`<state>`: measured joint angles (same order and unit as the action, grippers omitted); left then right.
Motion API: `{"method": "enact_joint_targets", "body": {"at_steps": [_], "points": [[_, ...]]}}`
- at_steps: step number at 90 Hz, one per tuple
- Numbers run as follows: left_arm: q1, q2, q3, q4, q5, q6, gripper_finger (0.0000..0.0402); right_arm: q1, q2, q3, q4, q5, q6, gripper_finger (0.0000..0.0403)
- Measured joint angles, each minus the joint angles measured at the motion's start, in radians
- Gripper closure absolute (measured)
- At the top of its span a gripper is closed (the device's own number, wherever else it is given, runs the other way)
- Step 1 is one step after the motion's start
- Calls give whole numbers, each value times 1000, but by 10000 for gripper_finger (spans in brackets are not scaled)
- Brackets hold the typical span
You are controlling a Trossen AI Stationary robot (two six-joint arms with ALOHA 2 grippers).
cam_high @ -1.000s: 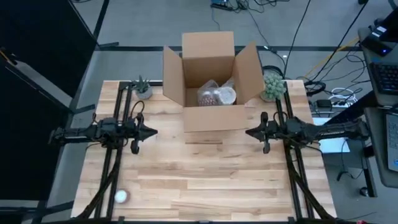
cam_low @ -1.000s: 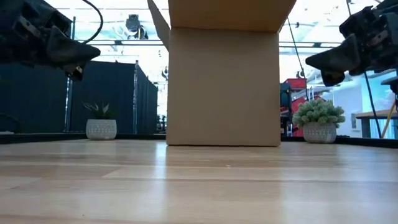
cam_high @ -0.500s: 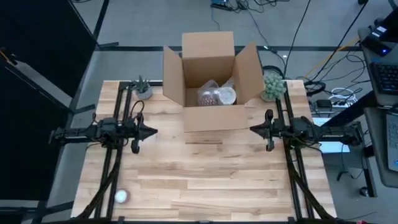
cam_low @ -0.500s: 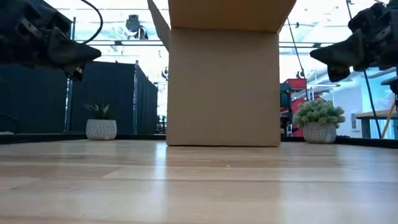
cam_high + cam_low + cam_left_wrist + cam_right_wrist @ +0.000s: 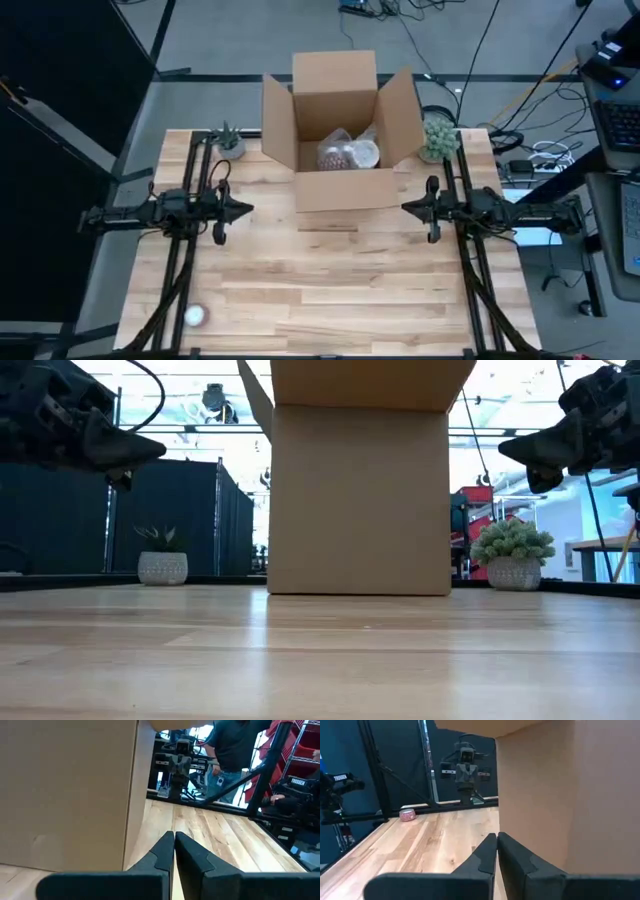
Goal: Wrap mug
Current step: Return to Home Position
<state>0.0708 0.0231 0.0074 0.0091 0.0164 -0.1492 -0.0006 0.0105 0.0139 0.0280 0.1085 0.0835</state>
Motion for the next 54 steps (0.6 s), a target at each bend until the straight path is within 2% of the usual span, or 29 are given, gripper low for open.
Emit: {"method": "enact_joint_targets", "body": {"at_steps": [20,54], "points": [[0,0,0,0,-1,0,398,0,3,0,0,-6,-74,401],[0,0,0,0,-1,0,398,0,3,0,0,-7,-63,401]]}}
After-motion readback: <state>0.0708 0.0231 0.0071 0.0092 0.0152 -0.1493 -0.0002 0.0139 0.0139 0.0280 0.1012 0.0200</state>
